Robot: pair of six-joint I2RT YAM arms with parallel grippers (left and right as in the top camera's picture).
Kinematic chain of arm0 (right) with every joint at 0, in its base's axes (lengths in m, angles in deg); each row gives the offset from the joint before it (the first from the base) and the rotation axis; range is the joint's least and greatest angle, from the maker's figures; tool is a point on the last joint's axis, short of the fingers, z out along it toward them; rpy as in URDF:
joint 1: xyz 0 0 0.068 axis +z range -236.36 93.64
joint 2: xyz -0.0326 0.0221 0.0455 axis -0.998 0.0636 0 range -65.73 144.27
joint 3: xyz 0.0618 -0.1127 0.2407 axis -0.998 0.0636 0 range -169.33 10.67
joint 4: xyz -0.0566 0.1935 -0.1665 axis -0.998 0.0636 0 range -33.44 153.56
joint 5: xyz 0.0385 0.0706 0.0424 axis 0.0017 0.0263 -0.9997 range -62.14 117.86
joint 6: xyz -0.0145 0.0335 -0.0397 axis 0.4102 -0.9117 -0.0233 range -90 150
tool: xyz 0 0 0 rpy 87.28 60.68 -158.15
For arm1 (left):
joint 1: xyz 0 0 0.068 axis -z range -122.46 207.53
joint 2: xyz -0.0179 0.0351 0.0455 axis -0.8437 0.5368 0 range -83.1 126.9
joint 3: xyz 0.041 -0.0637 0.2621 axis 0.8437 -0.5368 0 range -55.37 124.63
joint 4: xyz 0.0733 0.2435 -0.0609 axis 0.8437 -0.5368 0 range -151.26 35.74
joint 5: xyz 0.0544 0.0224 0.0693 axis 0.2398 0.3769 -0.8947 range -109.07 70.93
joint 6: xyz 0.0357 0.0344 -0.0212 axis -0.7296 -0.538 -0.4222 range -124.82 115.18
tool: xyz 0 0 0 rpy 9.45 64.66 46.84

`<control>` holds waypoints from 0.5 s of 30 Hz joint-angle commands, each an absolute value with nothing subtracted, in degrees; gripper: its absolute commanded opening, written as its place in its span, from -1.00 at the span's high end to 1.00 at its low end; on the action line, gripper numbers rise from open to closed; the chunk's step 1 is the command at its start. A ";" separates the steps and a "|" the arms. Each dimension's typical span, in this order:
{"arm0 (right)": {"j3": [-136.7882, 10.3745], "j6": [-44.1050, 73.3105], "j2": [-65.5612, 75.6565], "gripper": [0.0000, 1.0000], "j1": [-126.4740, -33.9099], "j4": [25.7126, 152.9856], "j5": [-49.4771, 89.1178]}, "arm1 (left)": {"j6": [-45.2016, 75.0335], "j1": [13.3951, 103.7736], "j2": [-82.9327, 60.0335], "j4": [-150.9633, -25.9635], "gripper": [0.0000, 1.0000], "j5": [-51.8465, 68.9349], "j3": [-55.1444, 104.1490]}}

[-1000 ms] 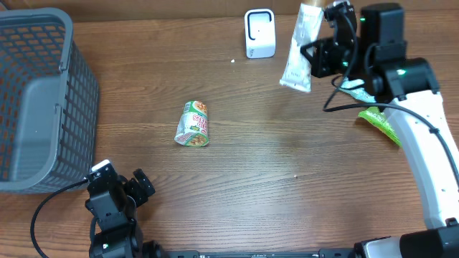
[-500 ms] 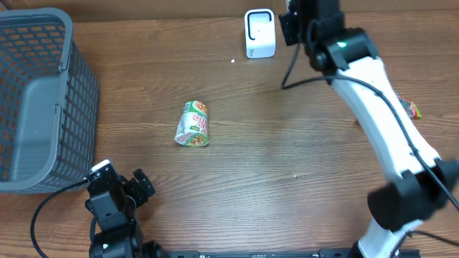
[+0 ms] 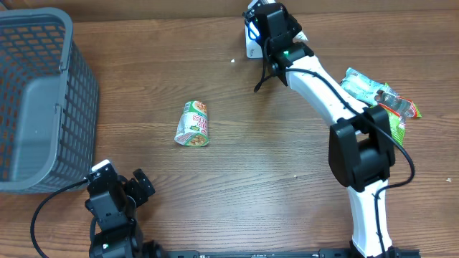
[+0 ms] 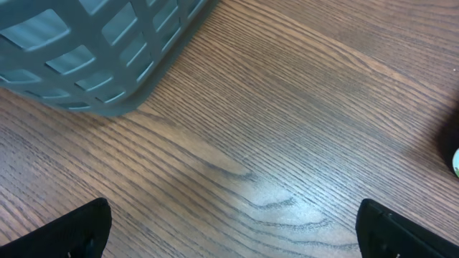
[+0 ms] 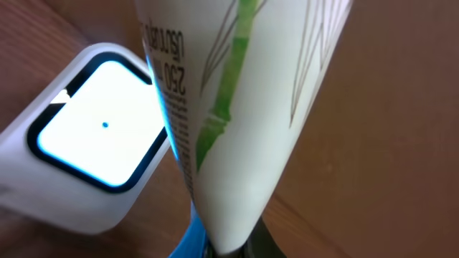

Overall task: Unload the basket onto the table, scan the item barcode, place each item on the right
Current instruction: 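Hold the white tube's label in front of the scanner window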

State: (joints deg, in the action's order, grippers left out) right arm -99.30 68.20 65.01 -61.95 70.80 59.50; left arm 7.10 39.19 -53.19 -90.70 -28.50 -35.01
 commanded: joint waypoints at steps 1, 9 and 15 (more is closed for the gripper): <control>-100.90 75.41 66.52 0.93 -62.00 65.67 63.00 | 7.60 39.56 -53.45 -90.46 -1.00 -28.22 -33.99; -100.88 86.45 68.03 0.92 -62.08 63.94 62.91 | 7.58 39.56 -53.45 -90.46 -0.99 -28.24 -33.99; -100.70 87.06 68.14 0.93 -62.85 63.94 62.43 | 7.60 39.56 -53.45 -90.46 -0.99 -28.24 -33.99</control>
State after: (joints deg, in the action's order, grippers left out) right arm -99.30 85.38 68.92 -62.02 65.19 61.29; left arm 7.10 39.19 -53.19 -90.68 -28.50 -35.01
